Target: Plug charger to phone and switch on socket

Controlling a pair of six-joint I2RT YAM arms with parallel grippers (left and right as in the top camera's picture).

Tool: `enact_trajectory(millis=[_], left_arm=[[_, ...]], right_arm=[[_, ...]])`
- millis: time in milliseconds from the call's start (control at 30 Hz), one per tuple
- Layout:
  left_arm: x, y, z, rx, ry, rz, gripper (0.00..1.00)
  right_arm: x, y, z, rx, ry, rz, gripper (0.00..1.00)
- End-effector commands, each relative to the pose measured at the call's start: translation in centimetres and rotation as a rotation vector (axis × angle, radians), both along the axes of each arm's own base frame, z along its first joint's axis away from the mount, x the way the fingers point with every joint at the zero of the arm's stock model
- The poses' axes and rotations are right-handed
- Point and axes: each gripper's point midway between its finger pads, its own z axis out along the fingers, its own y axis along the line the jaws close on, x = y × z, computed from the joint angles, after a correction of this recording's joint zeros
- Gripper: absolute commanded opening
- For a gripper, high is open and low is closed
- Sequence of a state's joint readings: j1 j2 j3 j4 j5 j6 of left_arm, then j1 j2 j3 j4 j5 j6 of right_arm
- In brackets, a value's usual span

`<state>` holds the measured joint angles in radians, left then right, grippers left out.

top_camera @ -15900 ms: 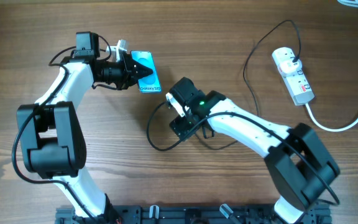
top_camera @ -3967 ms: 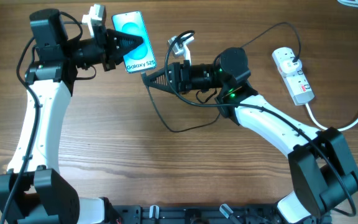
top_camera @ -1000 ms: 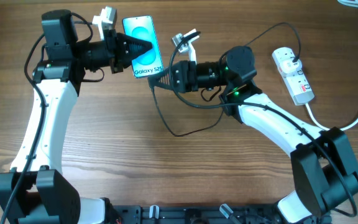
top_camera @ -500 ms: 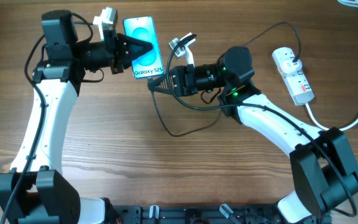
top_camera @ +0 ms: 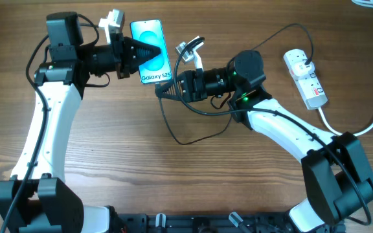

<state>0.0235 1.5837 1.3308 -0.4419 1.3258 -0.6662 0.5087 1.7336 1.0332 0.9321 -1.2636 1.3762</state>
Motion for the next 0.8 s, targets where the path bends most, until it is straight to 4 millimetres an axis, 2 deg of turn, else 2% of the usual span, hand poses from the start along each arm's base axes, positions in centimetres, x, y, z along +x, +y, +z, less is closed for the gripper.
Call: enact_trajectory(millis=[0, 233, 267, 300, 400, 433, 600, 667, 767], left_arm=[[-2.7, -2.7, 0.8, -0.036, -0.054, -0.134, 0.04], [-3.2, -3.2, 0.7, -0.033, -0.055, -0.152, 0.04], [-3.2, -3.2, 0.7, -0.032, -0.059, -0.152, 0.04], [-3.1, -3.2, 0.7, -0.031, -0.062, -0.152, 0.04], [-2.0, -2.5, 0.0, 0.016, -0.074, -0.091, 0.04], [-1.7, -2.3, -0.2, 0.025, -0.075, -0.075, 0.04], [-1.5, -2.0, -0.1, 0.024, -0.083, -0.069, 0.04], [-1.0, -1.5, 0.2, 0.014, -0.062, -0.044, 0.04], [-0.6, -0.9, 0.4, 0.006, -0.034, -0.02, 0.04]], right_arm=[[3.1, 0.0, 2.6, 0.072, -0.039, -0.177, 0.05], [3.8, -0.6, 2.6, 0.072, -0.025, -0.2, 0.05], [4.0, -0.6, 2.7, 0.074, -0.023, -0.211, 0.12], [4.0, -0.6, 2.7, 0.075, -0.023, -0.212, 0.56], [2.3, -0.7, 2.2, 0.05, -0.038, -0.11, 0.86], [1.5, -0.7, 1.9, 0.037, -0.043, -0.061, 0.9], [-0.4, -1.1, 1.3, 0.012, -0.063, 0.046, 0.87], [-0.5, -1.1, 0.9, 0.006, -0.054, 0.052, 0.81], [-0.6, -1.1, 0.7, 0.002, -0.045, 0.053, 0.62]])
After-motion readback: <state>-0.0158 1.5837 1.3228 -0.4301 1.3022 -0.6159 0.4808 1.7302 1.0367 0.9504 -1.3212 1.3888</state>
